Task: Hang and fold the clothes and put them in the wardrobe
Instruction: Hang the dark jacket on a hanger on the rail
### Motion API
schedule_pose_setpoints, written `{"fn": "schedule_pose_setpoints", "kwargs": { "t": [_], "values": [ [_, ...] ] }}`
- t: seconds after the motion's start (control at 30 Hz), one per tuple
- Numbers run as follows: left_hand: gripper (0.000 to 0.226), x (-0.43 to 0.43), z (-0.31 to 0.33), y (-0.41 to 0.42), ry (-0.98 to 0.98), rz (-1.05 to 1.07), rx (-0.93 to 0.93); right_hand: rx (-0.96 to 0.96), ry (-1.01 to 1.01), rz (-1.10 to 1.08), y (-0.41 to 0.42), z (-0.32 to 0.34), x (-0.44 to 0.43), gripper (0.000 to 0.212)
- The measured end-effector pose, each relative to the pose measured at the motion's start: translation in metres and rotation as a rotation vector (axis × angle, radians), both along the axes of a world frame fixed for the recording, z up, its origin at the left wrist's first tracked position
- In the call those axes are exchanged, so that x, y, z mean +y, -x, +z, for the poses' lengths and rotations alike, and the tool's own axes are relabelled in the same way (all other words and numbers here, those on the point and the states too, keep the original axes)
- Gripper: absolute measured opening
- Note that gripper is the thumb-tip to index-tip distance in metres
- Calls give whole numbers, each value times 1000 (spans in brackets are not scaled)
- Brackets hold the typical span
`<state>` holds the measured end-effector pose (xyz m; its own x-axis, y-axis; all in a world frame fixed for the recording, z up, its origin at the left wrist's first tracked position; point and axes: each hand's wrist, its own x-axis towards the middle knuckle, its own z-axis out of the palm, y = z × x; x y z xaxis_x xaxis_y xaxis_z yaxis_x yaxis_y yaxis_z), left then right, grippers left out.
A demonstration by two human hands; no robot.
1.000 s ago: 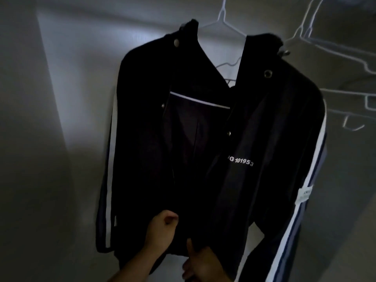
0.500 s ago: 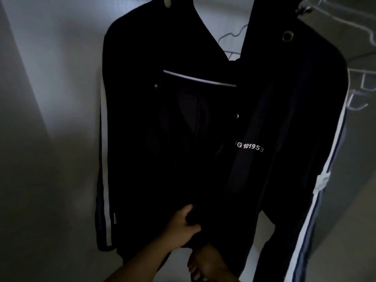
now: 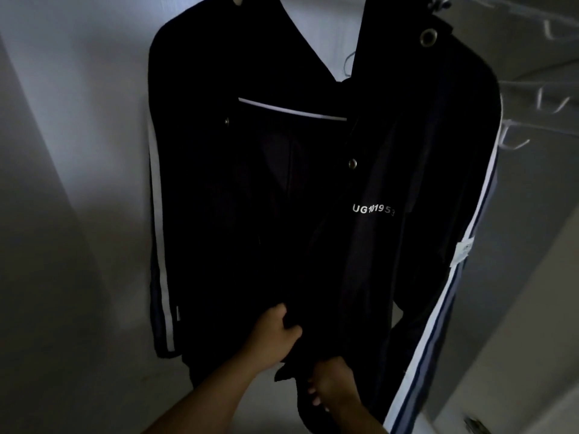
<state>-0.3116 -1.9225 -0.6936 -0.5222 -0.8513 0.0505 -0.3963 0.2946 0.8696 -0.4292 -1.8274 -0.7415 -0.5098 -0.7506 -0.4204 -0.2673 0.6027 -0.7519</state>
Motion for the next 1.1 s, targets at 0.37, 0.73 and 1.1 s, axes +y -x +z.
{"fn": "schedule_pose_setpoints", "kwargs": {
  "t": [0.37, 0.73, 1.1],
  "values": [
    [29, -5, 6, -7, -180, -94, -134, 112, 457, 154, -16, -1, -9, 50],
    [47, -7, -24, -16, -107, -68, -122, 174, 432, 50, -4, -5, -15, 22],
    [51, 15, -66, -24, -93, -114, -320, -22, 549, -100, -5, -6, -17, 17]
  ]
}}
